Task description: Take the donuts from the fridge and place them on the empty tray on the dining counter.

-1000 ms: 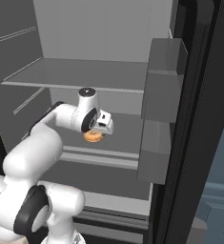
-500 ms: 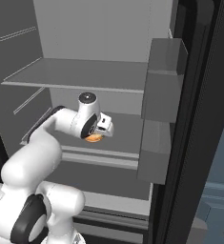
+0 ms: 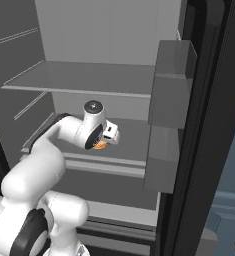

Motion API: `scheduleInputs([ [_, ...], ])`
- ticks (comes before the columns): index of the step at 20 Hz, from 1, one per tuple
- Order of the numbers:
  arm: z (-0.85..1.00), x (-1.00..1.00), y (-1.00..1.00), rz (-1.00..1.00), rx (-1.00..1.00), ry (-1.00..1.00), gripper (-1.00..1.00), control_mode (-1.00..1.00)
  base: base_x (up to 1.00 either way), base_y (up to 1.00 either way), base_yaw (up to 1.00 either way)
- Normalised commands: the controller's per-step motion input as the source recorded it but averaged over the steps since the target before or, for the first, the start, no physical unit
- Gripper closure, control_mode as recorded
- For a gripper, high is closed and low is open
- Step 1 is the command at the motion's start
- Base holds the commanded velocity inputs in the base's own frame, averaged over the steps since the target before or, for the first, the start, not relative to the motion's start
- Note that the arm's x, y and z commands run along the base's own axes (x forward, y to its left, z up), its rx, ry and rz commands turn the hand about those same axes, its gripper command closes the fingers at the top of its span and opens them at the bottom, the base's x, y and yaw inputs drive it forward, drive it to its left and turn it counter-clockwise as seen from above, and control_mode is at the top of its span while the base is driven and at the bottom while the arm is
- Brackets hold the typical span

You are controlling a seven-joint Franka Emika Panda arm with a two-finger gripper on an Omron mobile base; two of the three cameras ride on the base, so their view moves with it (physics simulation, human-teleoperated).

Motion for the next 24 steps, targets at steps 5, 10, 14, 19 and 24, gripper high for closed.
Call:
scheduleInputs([
  [5, -0.12, 0.08, 0.00, -0.01, 0.02, -0.09, -1.00, -1.00, 0.00, 0.00, 0.00],
  [10, 0.00, 0.45, 0.00, 0.00, 0.01, 0.00, -1.00, -1.00, 0.00, 0.00, 0.00],
  [14, -0.07, 0.33, -0.02, 0.00, 0.00, 0.00, -1.00, -1.00, 0.00, 0.00, 0.00],
  [19, -0.16, 0.09, -0.04, 0.00, 0.00, 0.00, -1.00, -1.00, 0.00, 0.00, 0.00],
  [24, -0.20, 0.06, 0.00, 0.00, 0.00, 0.00, -1.00, -1.00, 0.00, 0.00, 0.00],
])
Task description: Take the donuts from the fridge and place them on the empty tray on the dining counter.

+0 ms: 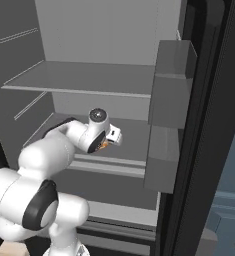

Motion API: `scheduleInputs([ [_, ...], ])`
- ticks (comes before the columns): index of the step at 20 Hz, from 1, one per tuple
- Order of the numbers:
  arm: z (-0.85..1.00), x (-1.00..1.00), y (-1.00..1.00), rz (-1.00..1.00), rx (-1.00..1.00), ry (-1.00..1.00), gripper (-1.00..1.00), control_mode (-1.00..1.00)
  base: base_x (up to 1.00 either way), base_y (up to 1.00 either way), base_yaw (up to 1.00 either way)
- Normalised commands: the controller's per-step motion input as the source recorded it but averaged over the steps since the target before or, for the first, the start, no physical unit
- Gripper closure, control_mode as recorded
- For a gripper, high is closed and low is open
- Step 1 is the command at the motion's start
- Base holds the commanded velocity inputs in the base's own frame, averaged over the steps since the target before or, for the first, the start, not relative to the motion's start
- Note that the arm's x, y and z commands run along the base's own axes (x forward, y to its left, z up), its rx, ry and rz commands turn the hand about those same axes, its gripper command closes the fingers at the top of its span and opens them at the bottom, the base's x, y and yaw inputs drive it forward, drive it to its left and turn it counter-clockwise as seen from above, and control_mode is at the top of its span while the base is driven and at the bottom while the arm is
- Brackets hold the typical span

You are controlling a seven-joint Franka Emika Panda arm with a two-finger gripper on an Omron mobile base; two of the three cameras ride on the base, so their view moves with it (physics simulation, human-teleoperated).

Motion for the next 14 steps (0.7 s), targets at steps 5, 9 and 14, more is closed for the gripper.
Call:
scheduleInputs([
  [5, -0.22, 0.13, 0.00, 0.00, 0.00, 0.00, -1.00, -1.00, 0.00, 0.00, 0.00],
  [9, -0.18, 0.23, -0.06, 0.00, 0.00, 0.00, -1.00, -1.00, 0.00, 0.00, 0.00],
  [14, -0.06, 0.32, -0.14, 0.00, 0.00, 0.00, -1.00, -1.00, 0.00, 0.00, 0.00],
])
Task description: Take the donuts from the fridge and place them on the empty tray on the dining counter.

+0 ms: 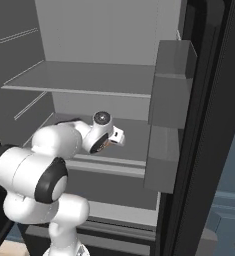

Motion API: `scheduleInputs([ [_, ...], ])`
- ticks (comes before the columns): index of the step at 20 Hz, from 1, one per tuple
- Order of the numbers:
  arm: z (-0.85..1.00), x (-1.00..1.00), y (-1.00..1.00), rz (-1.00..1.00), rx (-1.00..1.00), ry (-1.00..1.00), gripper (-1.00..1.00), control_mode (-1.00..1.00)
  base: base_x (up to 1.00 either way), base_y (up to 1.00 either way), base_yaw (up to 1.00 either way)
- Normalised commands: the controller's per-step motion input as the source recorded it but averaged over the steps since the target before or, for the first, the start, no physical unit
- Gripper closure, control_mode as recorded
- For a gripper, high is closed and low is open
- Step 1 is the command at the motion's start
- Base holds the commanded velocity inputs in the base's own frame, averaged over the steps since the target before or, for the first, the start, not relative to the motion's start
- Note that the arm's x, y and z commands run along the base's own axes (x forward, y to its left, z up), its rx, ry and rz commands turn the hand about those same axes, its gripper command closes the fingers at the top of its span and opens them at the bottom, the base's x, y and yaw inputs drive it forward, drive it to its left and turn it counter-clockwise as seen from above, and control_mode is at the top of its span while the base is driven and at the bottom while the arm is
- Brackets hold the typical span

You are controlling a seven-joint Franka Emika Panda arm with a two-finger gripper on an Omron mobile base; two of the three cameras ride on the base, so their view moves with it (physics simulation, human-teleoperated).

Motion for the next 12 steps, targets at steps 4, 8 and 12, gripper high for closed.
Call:
scheduleInputs([
  [4, -0.23, 0.18, -0.14, 0.00, 0.00, 0.00, -1.00, -1.00, 0.00, 0.00, 0.00],
  [8, -0.36, 0.00, -0.09, 0.00, 0.00, 0.00, -1.00, -1.00, 0.00, 0.00, 0.00],
  [12, -0.29, -0.29, 0.00, 0.00, 0.00, 0.00, -1.00, -1.00, 0.00, 0.00, 0.00],
])
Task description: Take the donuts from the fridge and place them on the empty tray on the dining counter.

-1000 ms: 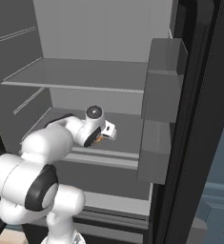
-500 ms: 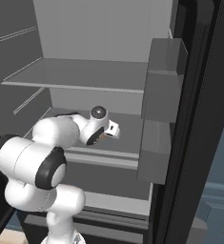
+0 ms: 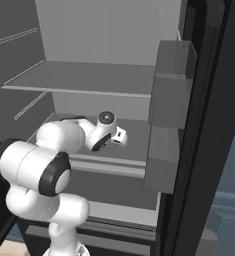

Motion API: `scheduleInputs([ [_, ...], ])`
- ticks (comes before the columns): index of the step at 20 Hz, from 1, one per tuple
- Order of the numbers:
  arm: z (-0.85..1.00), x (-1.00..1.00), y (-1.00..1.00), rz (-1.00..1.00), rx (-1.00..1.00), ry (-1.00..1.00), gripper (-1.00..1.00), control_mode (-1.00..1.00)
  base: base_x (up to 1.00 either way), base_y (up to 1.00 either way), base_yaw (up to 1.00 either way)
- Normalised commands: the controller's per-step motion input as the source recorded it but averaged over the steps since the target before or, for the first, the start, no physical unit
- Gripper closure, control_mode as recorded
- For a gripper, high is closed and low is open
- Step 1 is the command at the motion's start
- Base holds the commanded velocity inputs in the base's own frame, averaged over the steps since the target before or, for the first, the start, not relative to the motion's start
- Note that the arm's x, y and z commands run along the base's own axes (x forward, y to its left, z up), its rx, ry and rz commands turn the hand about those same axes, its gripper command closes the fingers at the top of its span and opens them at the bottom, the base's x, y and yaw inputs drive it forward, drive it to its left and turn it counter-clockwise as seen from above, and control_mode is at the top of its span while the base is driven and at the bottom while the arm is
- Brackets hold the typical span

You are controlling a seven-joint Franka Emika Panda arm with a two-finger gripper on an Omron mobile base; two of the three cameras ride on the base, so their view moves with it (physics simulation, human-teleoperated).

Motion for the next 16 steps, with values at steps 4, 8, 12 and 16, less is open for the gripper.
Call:
scheduleInputs([
  [4, -0.32, -0.74, 0.00, 0.00, 0.00, 0.00, -1.00, -1.00, 0.00, 0.00, 0.00],
  [8, -0.52, -0.12, 0.09, 0.00, 0.00, 0.09, -1.00, -1.00, 0.00, 0.00, 0.00],
  [12, -0.62, 0.00, 0.21, 0.00, 0.00, 0.20, 1.00, -1.00, 0.00, 0.00, 0.00],
  [16, -0.30, -0.38, 0.00, 0.00, 0.00, 0.09, 1.00, -1.00, 0.00, 0.00, 0.00],
])
